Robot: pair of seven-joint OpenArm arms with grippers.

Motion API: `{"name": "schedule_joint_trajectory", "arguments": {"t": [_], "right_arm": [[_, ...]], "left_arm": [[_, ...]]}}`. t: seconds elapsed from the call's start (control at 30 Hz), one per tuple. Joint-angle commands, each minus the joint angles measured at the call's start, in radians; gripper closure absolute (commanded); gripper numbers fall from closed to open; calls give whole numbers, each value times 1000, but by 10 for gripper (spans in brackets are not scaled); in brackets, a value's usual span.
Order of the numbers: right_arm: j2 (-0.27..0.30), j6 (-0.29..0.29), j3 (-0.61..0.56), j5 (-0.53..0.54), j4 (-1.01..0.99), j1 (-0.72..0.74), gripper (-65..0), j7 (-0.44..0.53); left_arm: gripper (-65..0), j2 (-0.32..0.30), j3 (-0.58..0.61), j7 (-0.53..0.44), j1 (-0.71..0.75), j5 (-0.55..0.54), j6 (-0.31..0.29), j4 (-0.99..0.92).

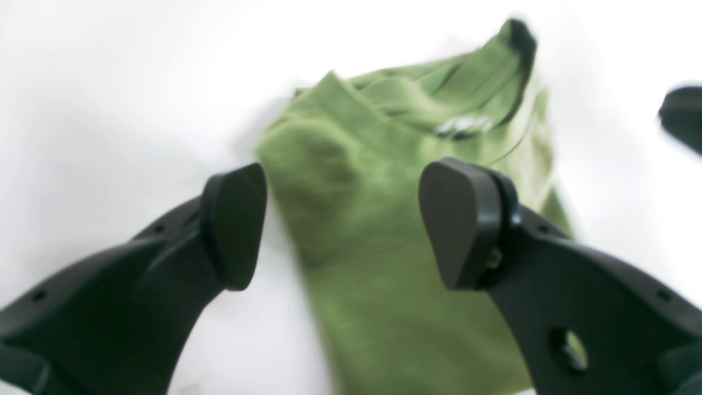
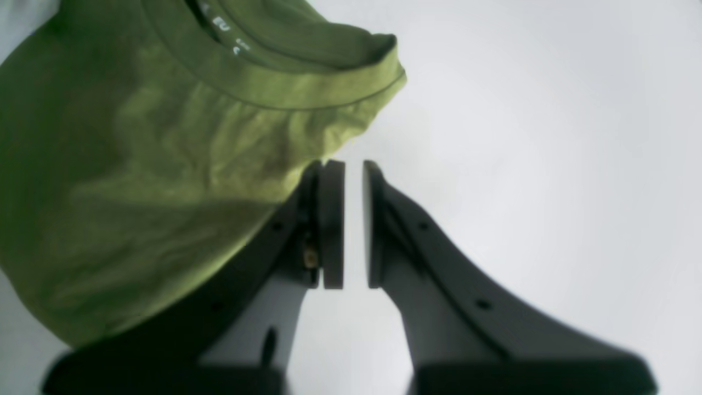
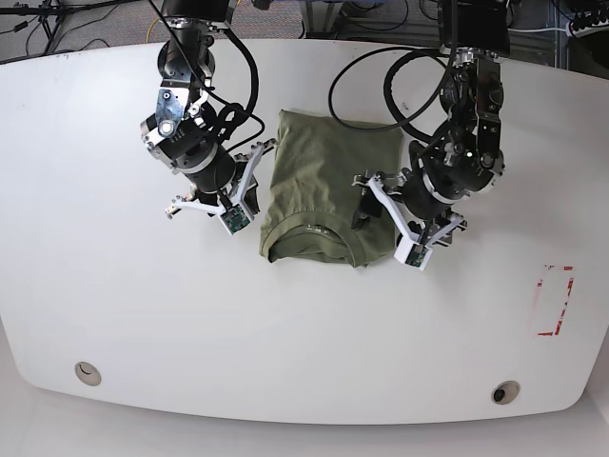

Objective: Fold the T-shirt properly
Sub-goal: 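Release the right gripper and grasp the collar end with the left gripper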

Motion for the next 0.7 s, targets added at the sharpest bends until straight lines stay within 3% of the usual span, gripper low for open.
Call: {"name": "schedule_joint_trajectory", "arguments": {"t": [0.0,0.23,0.37,0.53,0.67], "right_arm": [[0,-1,-1,8,18,14,-51,18],[2,-1,2,8,18,14,-51,18],[5,-1,6,6,18,14,-51,18],[6,-1,7,6,20,14,-51,18],[6,-1,7,6,20,13,-51,18]], "left_arm": [[-447,4,56,-21,-39,-13,70,15],[-447,9,188,-26,-67,-11,185,-11],[-447,42,240,-26,-82,22,244,-56],[-447,62,306,-29,-84,102,254,-123],[-447,75,346,-92,-77,157,256,-151]]}}
